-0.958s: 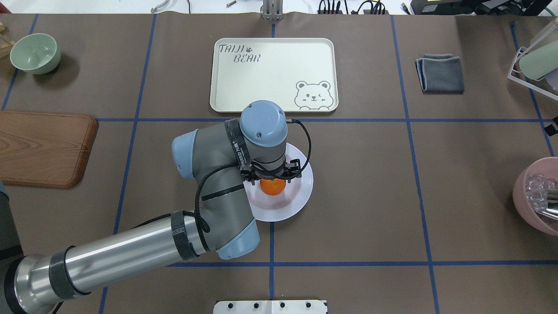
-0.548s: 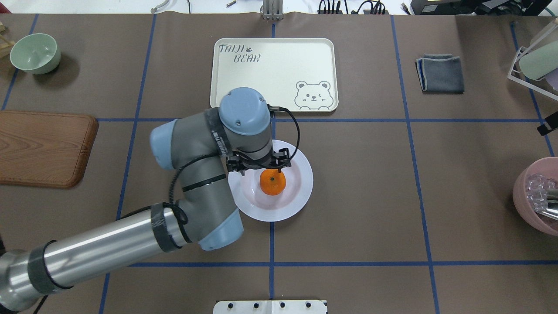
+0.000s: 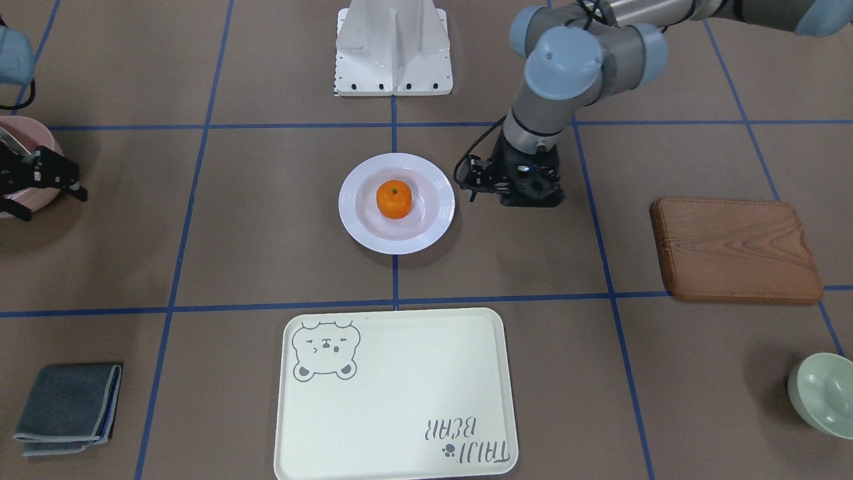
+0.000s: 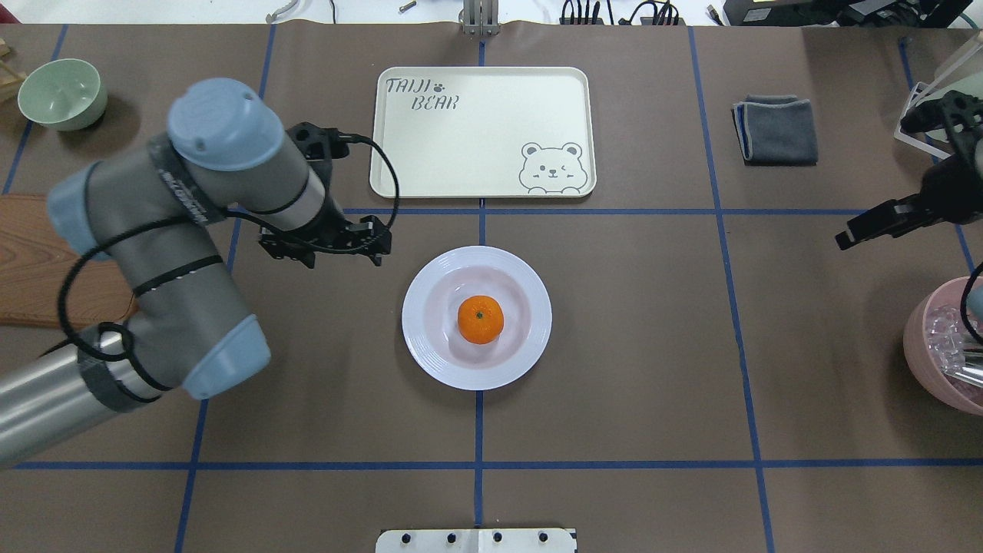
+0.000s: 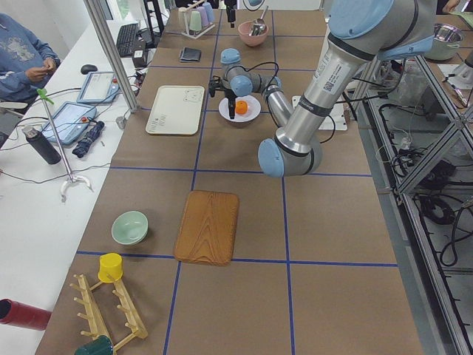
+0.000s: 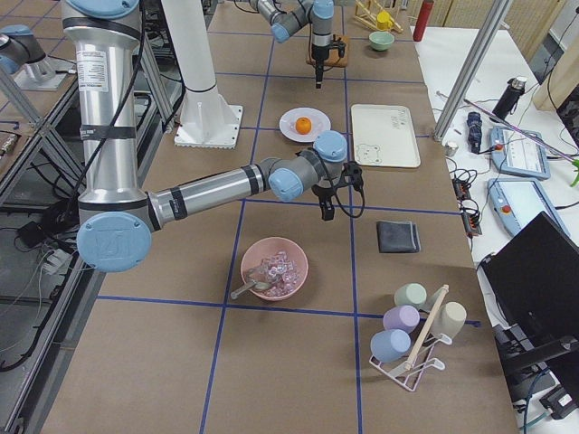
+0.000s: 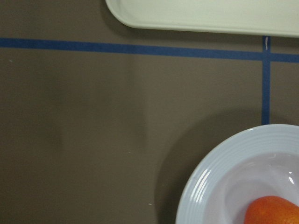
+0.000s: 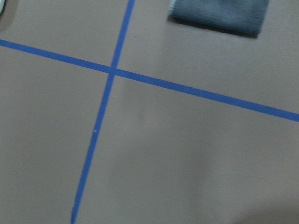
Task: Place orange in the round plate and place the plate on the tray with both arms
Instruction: 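Withdraw the left gripper while the right gripper reaches to the plate rim, then close the right gripper on the plate rim nearest it, then slide the plate with the right gripper onto the bear-print tray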
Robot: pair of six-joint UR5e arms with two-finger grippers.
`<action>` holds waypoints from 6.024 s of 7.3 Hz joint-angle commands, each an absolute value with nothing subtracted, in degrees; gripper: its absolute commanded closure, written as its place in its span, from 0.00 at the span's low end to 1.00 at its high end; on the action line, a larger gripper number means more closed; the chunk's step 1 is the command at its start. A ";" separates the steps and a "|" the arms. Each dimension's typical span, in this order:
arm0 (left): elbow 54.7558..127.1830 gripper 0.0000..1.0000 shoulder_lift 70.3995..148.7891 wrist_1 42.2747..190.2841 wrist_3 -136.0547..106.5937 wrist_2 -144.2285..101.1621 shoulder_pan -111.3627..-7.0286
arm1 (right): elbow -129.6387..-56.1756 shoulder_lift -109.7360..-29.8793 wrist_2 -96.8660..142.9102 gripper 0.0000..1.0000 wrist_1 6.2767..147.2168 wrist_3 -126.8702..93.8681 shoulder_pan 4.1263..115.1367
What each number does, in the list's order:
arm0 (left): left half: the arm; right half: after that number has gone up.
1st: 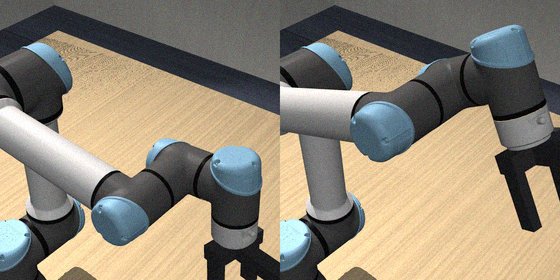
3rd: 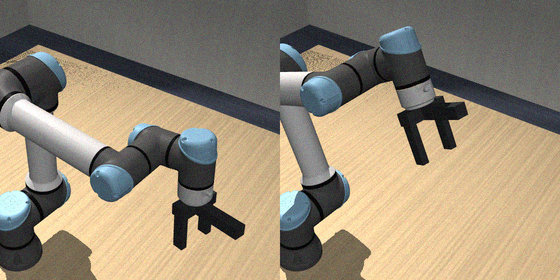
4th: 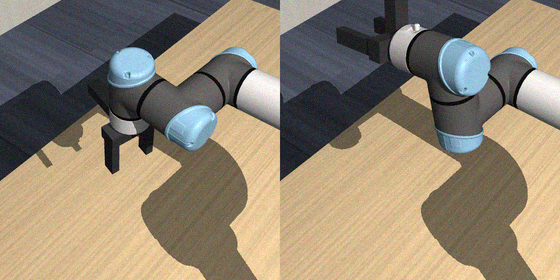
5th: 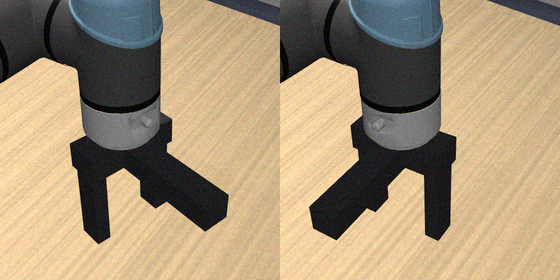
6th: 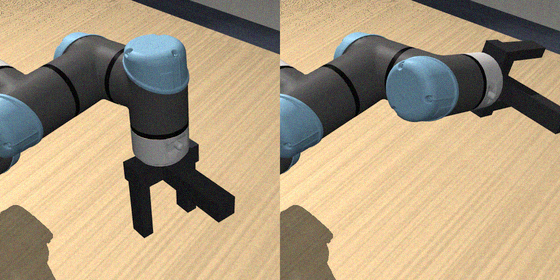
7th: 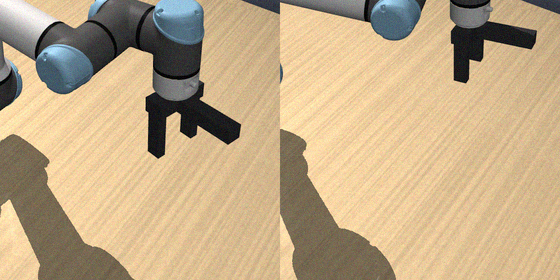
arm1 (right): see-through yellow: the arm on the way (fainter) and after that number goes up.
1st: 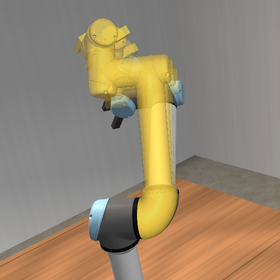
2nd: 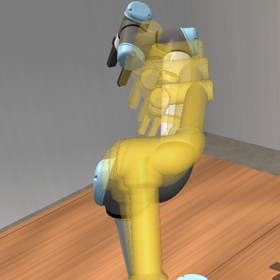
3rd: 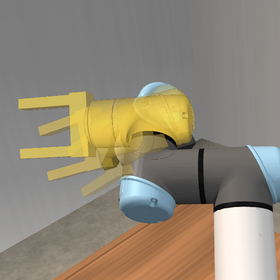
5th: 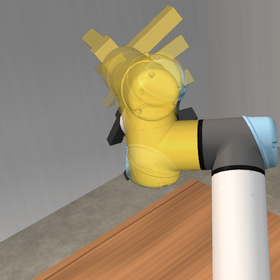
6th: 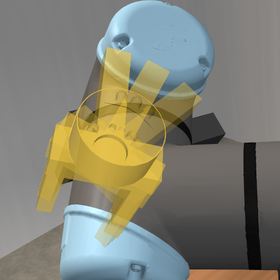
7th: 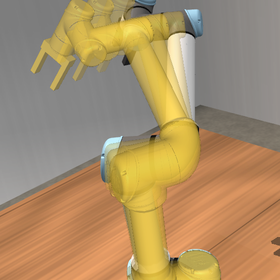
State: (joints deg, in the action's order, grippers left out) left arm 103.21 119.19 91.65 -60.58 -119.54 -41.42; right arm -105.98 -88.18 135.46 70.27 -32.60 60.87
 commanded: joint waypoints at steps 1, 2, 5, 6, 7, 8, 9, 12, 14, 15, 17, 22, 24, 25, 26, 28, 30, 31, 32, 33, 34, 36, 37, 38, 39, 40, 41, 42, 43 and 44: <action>106.78 0.02 110.43 91.84 -49.71 -124.26 -49.80 | -106.00 -80.46 129.68 0.00 63.03 -58.07 48.84; 107.40 0.02 107.61 92.02 -45.83 -124.36 -52.44 | -105.82 -77.11 122.59 0.00 60.15 -66.97 41.47; 106.79 0.02 106.44 91.93 -43.07 -124.10 -54.23 | -101.45 -70.42 114.87 0.00 49.70 -81.80 30.69; 106.79 0.02 106.44 91.93 -43.07 -124.19 -54.23 | -97.86 -69.79 112.61 0.00 43.22 -85.22 30.15; 106.79 0.02 106.44 91.93 -43.07 -124.02 -54.14 | -93.91 -69.70 112.33 0.01 36.02 -89.26 30.23; 106.70 0.02 106.52 91.93 -43.07 -124.10 -54.23 | -91.08 -69.61 111.98 0.02 30.29 -92.78 30.06; 106.70 0.02 106.52 91.93 -43.07 -124.10 -54.23 | -89.84 -69.61 111.97 0.02 27.97 -94.55 30.06; 106.79 0.02 106.61 91.93 -43.15 -124.10 -54.23 | -86.59 -66.98 109.52 0.05 27.16 -96.76 29.45; 106.87 0.02 106.61 91.93 -43.15 -124.10 -54.32 | -85.53 -66.97 109.51 0.06 25.14 -96.94 29.09; 106.87 0.02 106.61 91.93 -43.15 -124.10 -54.40 | -85.43 -66.71 109.42 0.08 25.05 -96.94 29.00; 107.14 0.02 106.70 91.85 -43.15 -124.19 -55.02 | -85.25 -66.71 109.42 0.10 24.44 -96.94 27.95; 107.58 0.02 106.61 91.67 -43.15 -124.28 -55.46 | -81.83 -66.18 109.07 0.22 18.54 -98.79 26.99; 108.01 0.02 106.52 91.58 -43.15 -124.28 -55.81 | -81.74 -66.18 109.07 0.34 18.46 -98.79 26.72; 108.10 0.02 106.52 91.50 -43.15 -124.28 -56.07 | -81.74 -66.18 109.07 0.49 18.37 -98.88 26.63; 108.19 0.02 106.52 91.49 -43.15 -124.28 -56.25 | -81.83 -66.18 109.07 0.66 17.67 -98.88 26.63; 108.19 0.02 106.52 91.49 -43.15 -124.28 -56.34 | -81.83 -66.18 109.16 0.95 16.97 -98.88 26.63; 108.19 0.02 106.52 91.49 -43.15 -124.28 -56.34 | -81.83 -66.18 109.07 0.99 15.65 -98.88 26.63; 108.28 0.02 106.52 91.49 -43.15 -124.28 -56.34 | -82.26 -66.09 109.07 1.00 15.30 -98.96 26.63; 108.46 0.02 106.52 91.49 -43.15 -124.28 -56.34 | -82.35 -66.09 109.07 1.00 13.73 -98.96 26.72; 108.54 0.02 106.44 91.49 -43.15 -124.28 -56.34 | -82.44 -66.09 109.07 1.00 12.93 -98.96 26.72; 108.63 0.02 106.52 91.15 -43.15 -124.28 -56.34 | -82.35 -66.09 109.07 1.00 12.66 -98.96 26.72; 108.63 0.02 106.52 91.14 -43.15 -124.28 -56.34 | -82.53 -66.27 108.90 1.00 9.87 -101.14 26.89; 108.63 0.02 106.52 91.14 -43.15 -124.28 -56.34 | -82.36 -66.36 108.90 1.00 7.58 -103.34 26.98; 108.72 0.02 106.61 91.14 -43.15 -124.28 -56.34 | -82.27 -66.36 108.72 1.00 5.99 -103.62 27.42; 108.81 0.02 106.61 91.14 -43.15 -124.28 -56.34 | -82.18 -66.53 107.94 1.00 4.06 -106.06 27.77; 109.42 0.02 106.61 90.27 -43.15 -124.28 -56.34 | -81.92 -66.53 106.36 1.00 1.43 -108.17 27.77; 109.86 0.02 107.05 88.78 -43.15 -124.28 -56.34 | -81.74 -66.62 104.96 1.00 0.01 -109.50 27.77; 110.04 0.02 106.96 88.77 -43.15 -124.28 -56.34 | -81.65 -66.53 103.03 1.00 -1.04 -110.73 27.86; 110.13 0.02 106.96 88.77 -43.15 -124.28 -56.34 | -81.65 -66.45 100.14 1.00 -1.32 -112.13 27.95; 110.21 0.02 106.96 88.77 -43.15 -124.28 -56.34 | -81.56 -66.10 97.15 1.00 -1.41 -113.19 28.21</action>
State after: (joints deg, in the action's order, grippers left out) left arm 110.07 106.95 88.84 -43.15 -124.28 -56.34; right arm -81.65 -66.40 100.66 -1.02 -111.70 27.97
